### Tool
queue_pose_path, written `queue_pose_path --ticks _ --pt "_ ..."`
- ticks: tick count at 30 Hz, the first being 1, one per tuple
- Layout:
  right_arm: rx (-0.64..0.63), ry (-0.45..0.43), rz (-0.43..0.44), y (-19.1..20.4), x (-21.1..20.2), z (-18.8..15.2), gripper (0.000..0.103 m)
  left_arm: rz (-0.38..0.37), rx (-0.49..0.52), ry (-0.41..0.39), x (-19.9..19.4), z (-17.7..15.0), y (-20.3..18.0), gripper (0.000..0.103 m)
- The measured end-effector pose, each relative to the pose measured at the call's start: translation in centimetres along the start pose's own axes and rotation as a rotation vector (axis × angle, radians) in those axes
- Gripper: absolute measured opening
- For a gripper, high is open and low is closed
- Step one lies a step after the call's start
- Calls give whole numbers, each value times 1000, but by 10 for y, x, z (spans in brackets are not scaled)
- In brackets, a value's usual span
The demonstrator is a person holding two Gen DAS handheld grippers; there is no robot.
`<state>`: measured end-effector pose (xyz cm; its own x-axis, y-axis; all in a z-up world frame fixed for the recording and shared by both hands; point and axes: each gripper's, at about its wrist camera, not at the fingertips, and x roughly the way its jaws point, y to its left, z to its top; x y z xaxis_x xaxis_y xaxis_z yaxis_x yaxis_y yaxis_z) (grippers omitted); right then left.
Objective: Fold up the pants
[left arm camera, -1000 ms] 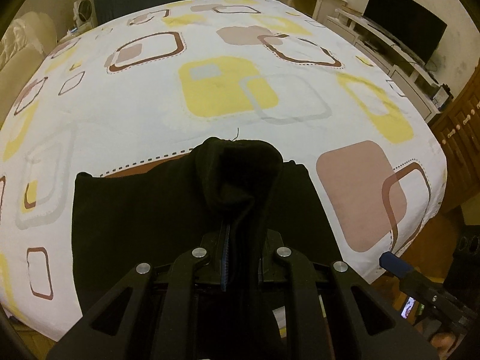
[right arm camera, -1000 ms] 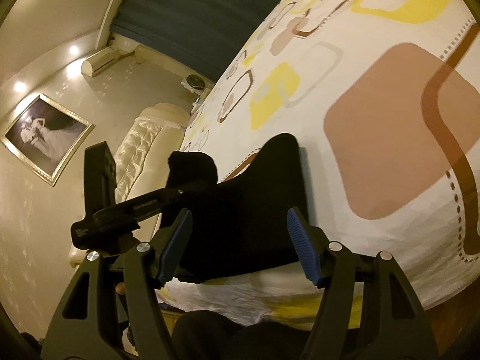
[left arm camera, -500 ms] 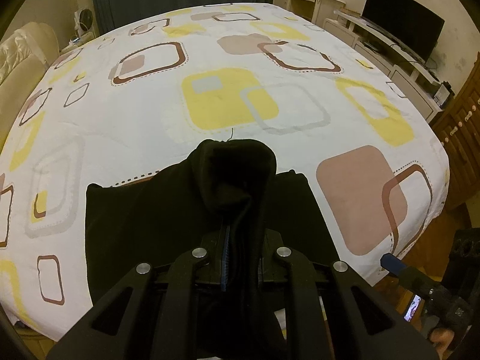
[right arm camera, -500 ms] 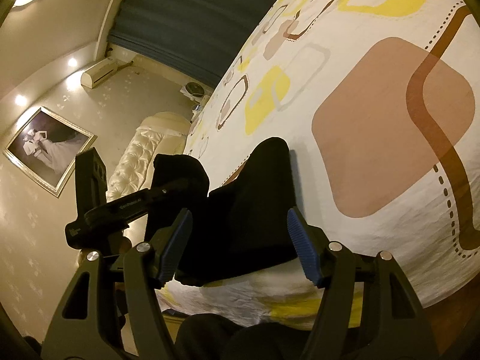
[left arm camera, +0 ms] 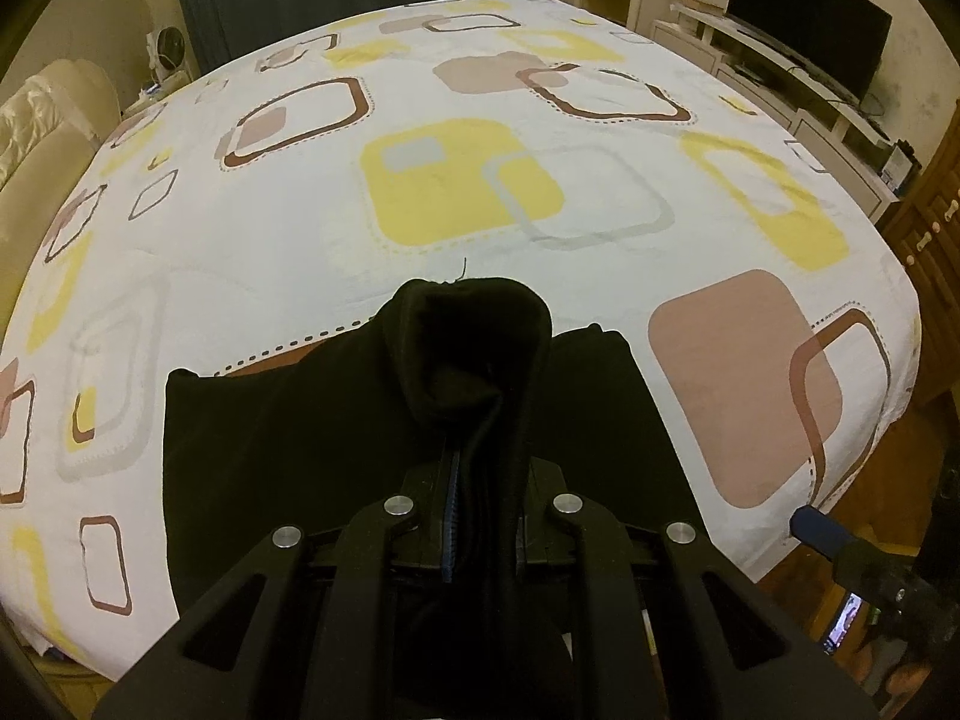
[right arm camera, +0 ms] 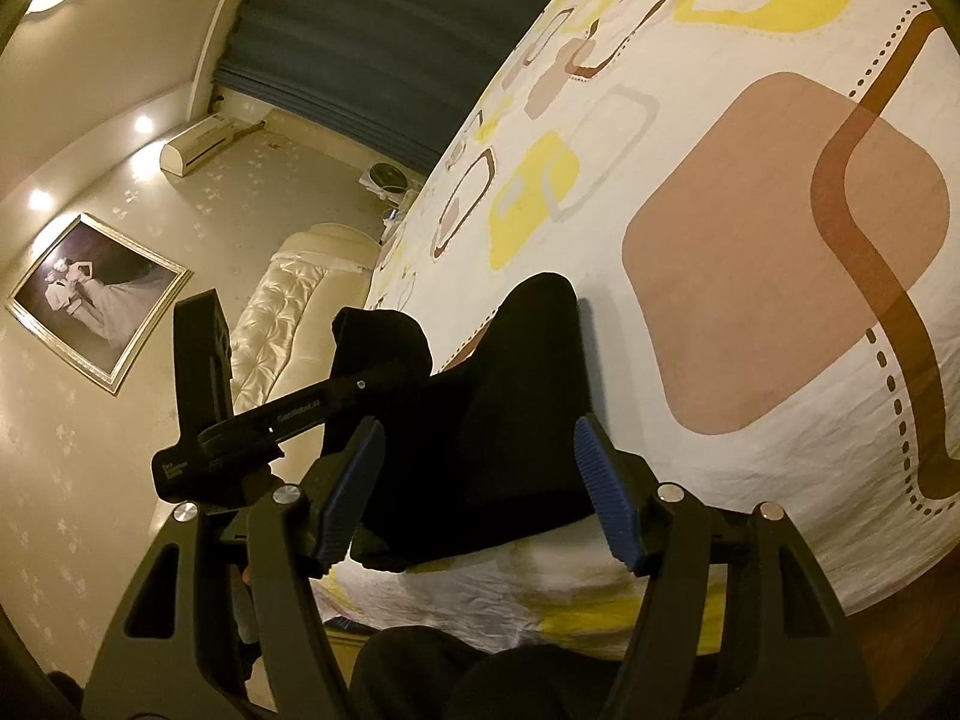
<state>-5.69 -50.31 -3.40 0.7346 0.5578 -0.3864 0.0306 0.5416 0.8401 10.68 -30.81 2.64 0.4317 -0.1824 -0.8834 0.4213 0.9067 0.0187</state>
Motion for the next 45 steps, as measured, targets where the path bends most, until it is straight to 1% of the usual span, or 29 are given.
queue_pose_path --ticks 2,8,23,29,35,38,43,44,45 --pt "4 -1 -1 0 0 0 66 7 2 1 1 0 -2 13" --pt "12 -3 0 -2 0 -2 66 63 29 -8 7 -5 -17 13" --pt "34 -17 -2 -11 -3 -4 66 172 62 -6 35 -16 -44 13" --pt "46 -25 -3 -16 -7 -5 66 219 81 -16 43 -20 -54 13" --pt "57 -30 -9 -22 -10 -5 66 270 118 -26 51 -26 -66 15" --pt "59 -33 -11 -22 -12 -5 66 283 132 -30 53 -29 -70 16" --pt "62 -42 -14 -24 -15 -2 66 282 142 -39 52 -30 -77 21" --pt "62 -43 -16 -23 -16 -2 66 278 147 -43 51 -31 -79 27" --pt "62 -44 -16 -23 -16 -2 66 271 151 -46 50 -32 -81 36"
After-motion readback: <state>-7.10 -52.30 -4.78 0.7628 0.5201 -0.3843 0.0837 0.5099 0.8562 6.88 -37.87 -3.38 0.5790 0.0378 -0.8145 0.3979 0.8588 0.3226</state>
